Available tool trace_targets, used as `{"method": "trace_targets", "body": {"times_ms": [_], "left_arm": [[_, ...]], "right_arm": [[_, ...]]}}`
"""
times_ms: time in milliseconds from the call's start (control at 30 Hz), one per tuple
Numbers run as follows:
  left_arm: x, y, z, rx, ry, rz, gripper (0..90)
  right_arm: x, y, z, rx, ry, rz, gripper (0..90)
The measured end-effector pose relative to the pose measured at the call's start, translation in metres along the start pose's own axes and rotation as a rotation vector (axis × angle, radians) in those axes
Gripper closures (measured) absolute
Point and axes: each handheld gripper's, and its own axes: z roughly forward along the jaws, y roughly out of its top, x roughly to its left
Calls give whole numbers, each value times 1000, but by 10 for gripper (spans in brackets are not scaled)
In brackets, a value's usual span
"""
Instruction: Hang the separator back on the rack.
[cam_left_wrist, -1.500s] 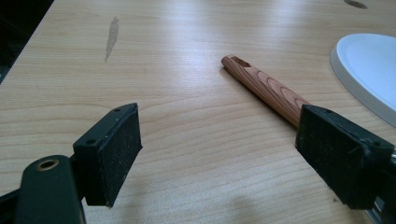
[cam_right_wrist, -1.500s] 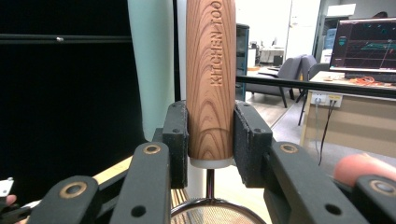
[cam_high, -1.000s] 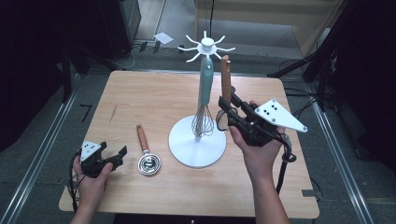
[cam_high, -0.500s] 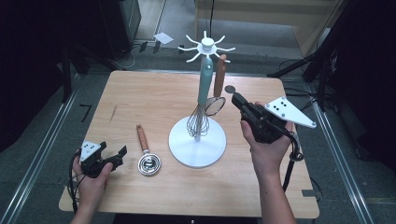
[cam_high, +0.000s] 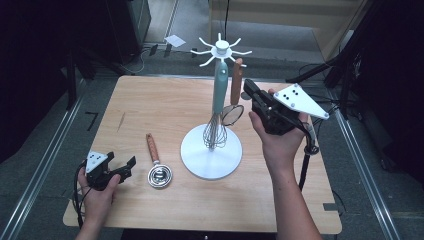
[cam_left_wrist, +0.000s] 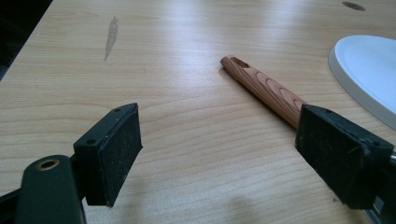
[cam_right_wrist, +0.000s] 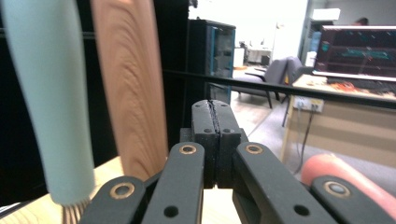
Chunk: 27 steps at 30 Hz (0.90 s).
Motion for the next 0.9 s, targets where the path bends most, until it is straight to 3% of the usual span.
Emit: {"method": "trace_targets", "body": {"times_ms": [400,900], "left_arm": [[-1,0,0,-1,-3,3,156],[0,0,0,-4,-13,2,160]], "right_arm": [[7,5,1,-13,70,-6,900],[17,8,-3,-17,103,-9,900]]}}
